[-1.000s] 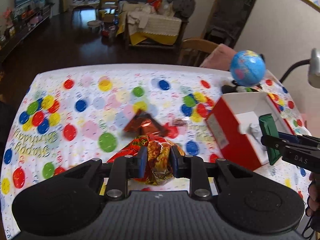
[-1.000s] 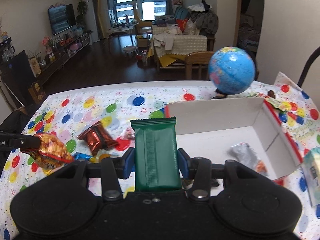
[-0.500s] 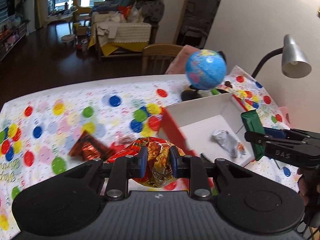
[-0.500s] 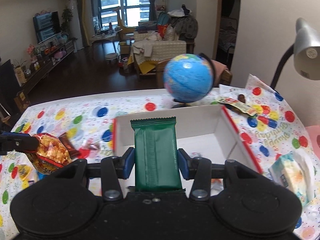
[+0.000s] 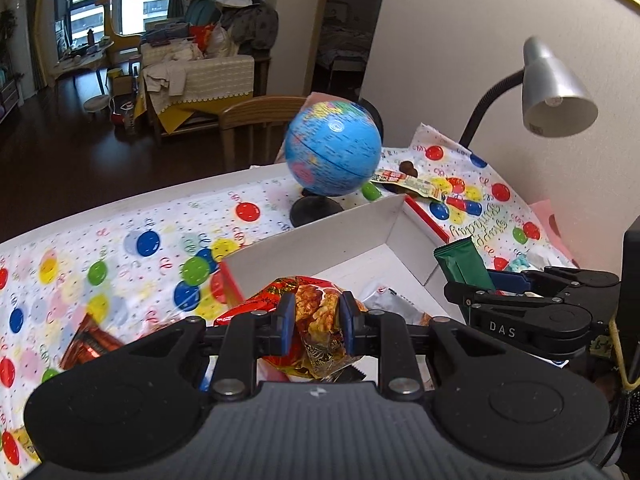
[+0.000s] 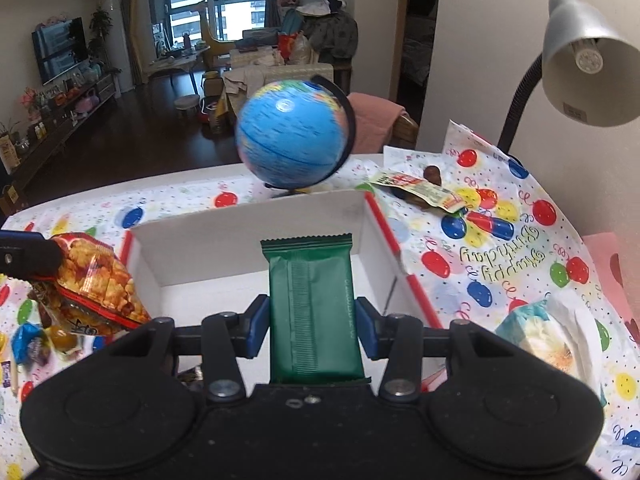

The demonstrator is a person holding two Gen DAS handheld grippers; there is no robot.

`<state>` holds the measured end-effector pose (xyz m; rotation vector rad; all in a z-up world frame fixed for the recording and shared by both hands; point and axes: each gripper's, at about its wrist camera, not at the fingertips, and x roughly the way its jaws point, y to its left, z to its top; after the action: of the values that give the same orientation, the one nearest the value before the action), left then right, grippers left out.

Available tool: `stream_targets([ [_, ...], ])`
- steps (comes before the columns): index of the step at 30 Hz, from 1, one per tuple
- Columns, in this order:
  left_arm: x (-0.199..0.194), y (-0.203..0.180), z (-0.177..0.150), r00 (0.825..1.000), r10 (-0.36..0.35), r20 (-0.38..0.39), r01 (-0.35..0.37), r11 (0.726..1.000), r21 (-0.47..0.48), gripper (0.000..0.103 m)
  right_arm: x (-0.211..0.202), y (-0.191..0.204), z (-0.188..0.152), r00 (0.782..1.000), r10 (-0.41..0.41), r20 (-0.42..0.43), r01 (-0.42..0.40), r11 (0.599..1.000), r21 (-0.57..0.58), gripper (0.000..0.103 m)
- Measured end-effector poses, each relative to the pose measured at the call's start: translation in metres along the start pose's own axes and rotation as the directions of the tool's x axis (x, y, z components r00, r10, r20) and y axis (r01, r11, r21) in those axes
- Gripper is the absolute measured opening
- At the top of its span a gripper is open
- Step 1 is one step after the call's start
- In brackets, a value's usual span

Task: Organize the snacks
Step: 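Carry the red chip bag and green bar into the shoebox and release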

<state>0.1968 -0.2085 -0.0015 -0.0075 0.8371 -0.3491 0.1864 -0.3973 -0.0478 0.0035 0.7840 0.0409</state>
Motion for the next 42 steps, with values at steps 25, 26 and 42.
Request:
stream_targets([
  [25, 0.111, -0.033, 0.002, 0.986, 0.082, -0.147, -0.065, 0.991, 0.115, 0.023, 0.067, -0.035, -0.011, 0.993, 0.005, -0.12, -0.004, 1.0, 0.007, 0.044],
  [26, 0.113, -0.033, 0.001, 0.984, 0.087, -0.153, -0.07, 0.991, 0.116, 0.023, 0.069, -0.035, -0.011, 0.992, 0.006, -0.124, -0.005, 1.0, 0.007, 0.044],
  [42, 0.091, -0.023, -0.006, 0.988, 0.036, -0.15, -0.025, 0.997, 0.072, 0.029, 0.048, -0.031, -0.018, 0.992, 0.034, -0.122, -0.033, 0.999, 0.014, 0.052],
])
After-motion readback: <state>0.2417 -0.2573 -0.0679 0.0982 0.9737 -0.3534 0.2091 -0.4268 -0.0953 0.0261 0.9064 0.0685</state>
